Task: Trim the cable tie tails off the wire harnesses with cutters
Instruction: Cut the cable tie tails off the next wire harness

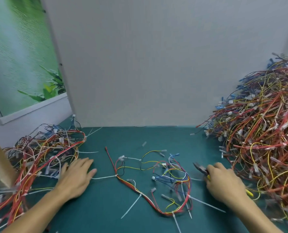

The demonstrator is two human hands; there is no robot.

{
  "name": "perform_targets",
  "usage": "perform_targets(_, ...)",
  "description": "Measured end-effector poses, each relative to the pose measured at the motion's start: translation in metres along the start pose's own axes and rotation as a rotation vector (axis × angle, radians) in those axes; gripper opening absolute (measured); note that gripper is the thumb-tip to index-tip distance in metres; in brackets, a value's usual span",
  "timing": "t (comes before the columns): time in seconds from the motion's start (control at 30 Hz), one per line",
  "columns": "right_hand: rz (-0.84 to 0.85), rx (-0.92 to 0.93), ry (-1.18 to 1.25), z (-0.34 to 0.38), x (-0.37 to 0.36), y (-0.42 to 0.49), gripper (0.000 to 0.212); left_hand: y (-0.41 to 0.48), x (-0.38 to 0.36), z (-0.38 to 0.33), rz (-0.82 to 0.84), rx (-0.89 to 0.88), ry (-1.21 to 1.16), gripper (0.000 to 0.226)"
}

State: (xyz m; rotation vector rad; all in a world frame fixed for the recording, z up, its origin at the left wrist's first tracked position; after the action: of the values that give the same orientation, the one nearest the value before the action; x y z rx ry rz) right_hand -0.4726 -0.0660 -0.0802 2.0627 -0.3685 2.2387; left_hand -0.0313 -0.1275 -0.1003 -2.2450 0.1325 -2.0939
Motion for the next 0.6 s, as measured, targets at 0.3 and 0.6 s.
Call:
perform_targets(0.3, -0.062, -0.26, 0.065, -0.087, 0.011, 0.017, 0.029, 0.006, 0.007, 0.085, -0.021, 0.045, 0.167, 0.046)
perform_targets(0.6, -0.188, -0.123, -0.003, -0.026, 0.042, 0.003, 0.025, 0.001, 0.019, 0.024, -0.064, -0.087, 0.195, 0.057)
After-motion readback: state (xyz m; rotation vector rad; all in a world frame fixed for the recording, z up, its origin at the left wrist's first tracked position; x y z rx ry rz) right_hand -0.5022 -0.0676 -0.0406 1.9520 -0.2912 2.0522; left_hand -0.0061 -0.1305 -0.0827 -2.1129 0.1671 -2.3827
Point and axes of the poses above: each hand's wrist, its own y-axis towards the middle knuckle, its own x-axis out of the back of the hand, z = x × y, the point moved 10 cm from there along y, towards the middle knuckle, and after that the axes turned 10 degrees about z, right-handed, at the moved point
